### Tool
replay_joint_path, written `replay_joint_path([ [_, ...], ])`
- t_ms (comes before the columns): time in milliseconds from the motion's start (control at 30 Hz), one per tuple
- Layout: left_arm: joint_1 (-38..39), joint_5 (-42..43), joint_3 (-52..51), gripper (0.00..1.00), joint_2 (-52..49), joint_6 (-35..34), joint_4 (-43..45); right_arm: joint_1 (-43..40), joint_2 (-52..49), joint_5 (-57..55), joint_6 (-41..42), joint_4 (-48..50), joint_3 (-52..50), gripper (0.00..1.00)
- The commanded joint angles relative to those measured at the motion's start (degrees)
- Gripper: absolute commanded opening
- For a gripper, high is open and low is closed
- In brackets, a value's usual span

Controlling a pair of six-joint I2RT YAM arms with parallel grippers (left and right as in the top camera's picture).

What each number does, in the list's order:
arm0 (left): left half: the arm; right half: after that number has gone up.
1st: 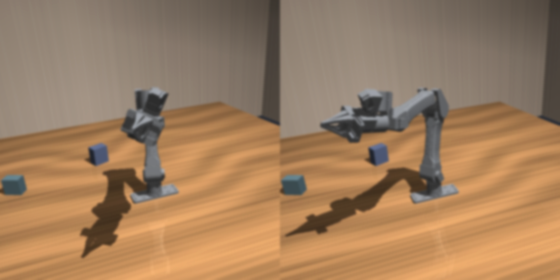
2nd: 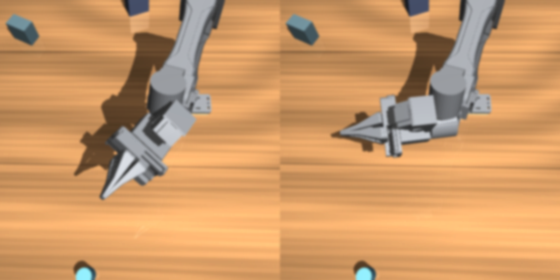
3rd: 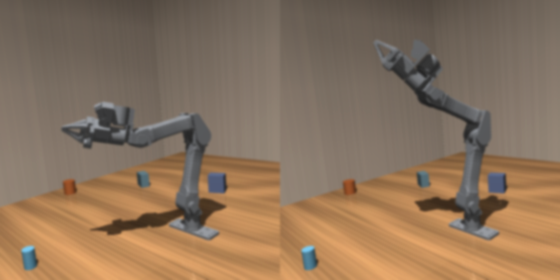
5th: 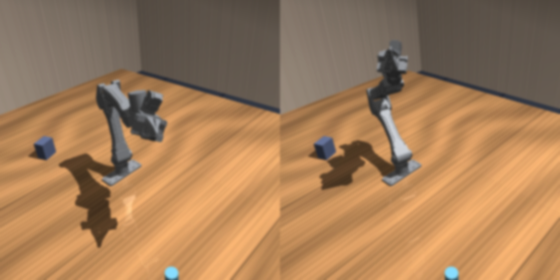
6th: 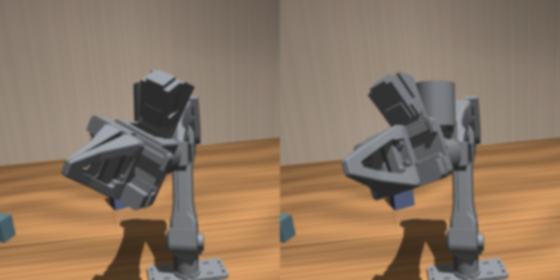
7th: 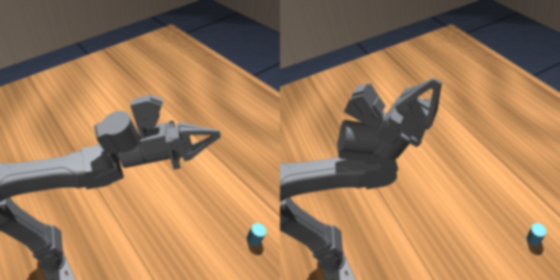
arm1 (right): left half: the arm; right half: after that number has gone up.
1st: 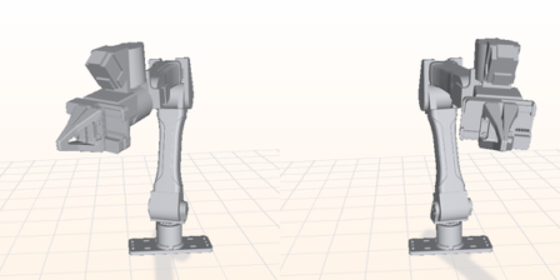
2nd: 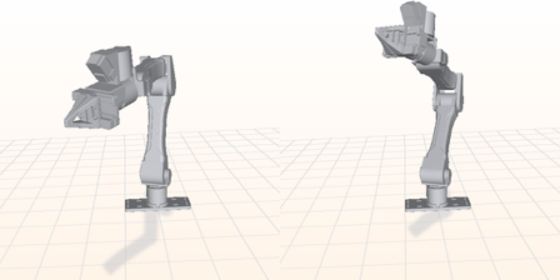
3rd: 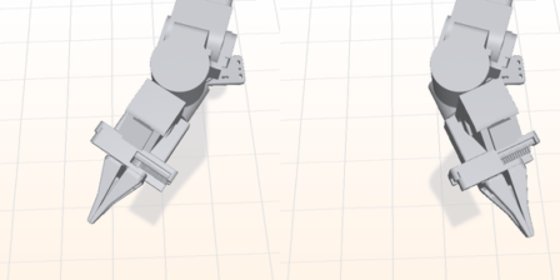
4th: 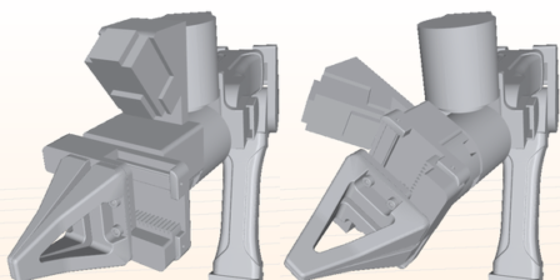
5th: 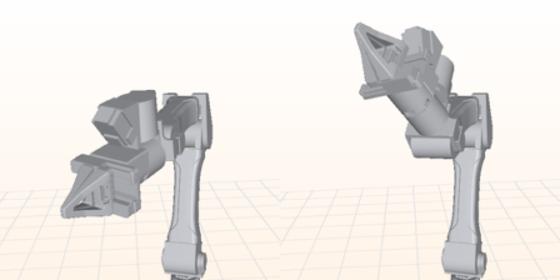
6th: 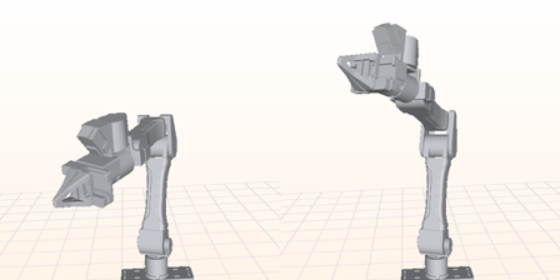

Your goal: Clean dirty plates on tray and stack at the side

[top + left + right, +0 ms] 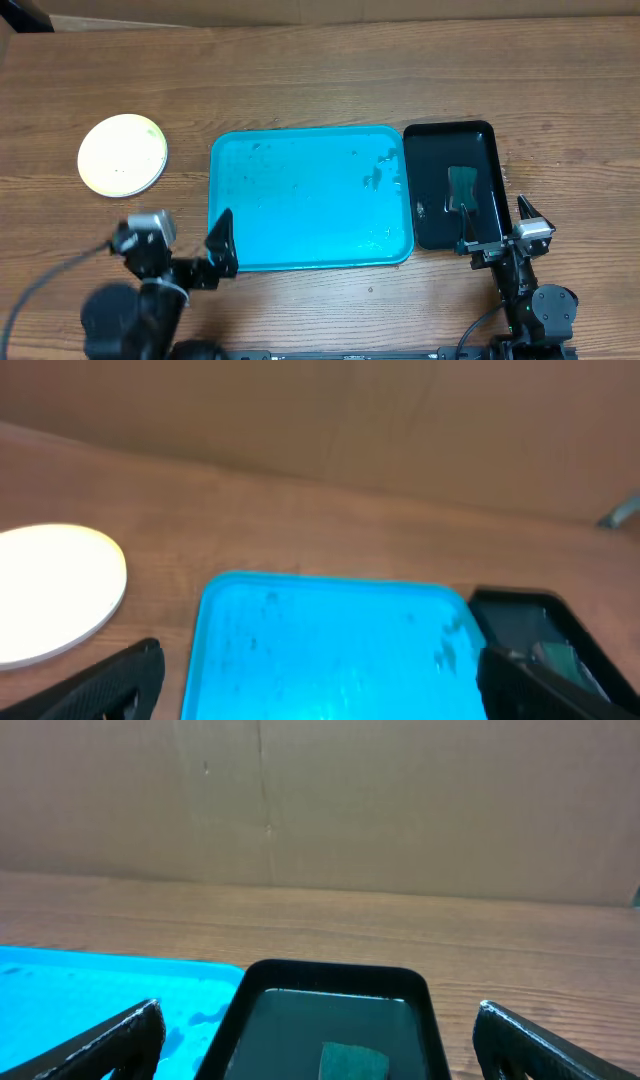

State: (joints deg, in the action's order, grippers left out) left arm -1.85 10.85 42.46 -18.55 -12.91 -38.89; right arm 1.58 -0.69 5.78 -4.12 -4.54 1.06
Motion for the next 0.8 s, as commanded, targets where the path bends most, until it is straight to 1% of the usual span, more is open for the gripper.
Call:
replay_joint_path([
  [0,0.00,-0.96,-8.44,1.00,9.11,0.00,7.61,0.33,0.52,0.33,-0.22,0.31,-0.61,1.00],
  [67,0.00,-0.96,-12.31,1.00,12.85,0.02,14.12,0.33,0.52,0.31,-0.20,0.31,-0.61,1.00],
  [200,0.00,-0.79,-20.46,1.00,18.45,-0.24,32.94,0.33,0.52,0.31,-0.22,0.31,-0.61,1.00],
  [333,0.00,-0.79,-26.56,1.00,18.34,-2.75,49.83,0.33,0.52,0.31,-0.22,0.31,-0.61,1.00],
  [433,0.00,-0.98,-30.62,1.00,18.34,-2.97,58.86,0.33,0.52,0.31,-0.22,0.31,-0.61,1.00],
  [567,0.00,-1.62,-36.00,1.00,18.34,-2.99,66.62,0.33,0.52,0.33,-0.22,0.31,-0.61,1.00],
  [767,0.00,-5.99,-40.33,1.00,18.34,-4.48,67.63,0.33,0.52,0.31,-0.20,0.31,-0.61,1.00],
])
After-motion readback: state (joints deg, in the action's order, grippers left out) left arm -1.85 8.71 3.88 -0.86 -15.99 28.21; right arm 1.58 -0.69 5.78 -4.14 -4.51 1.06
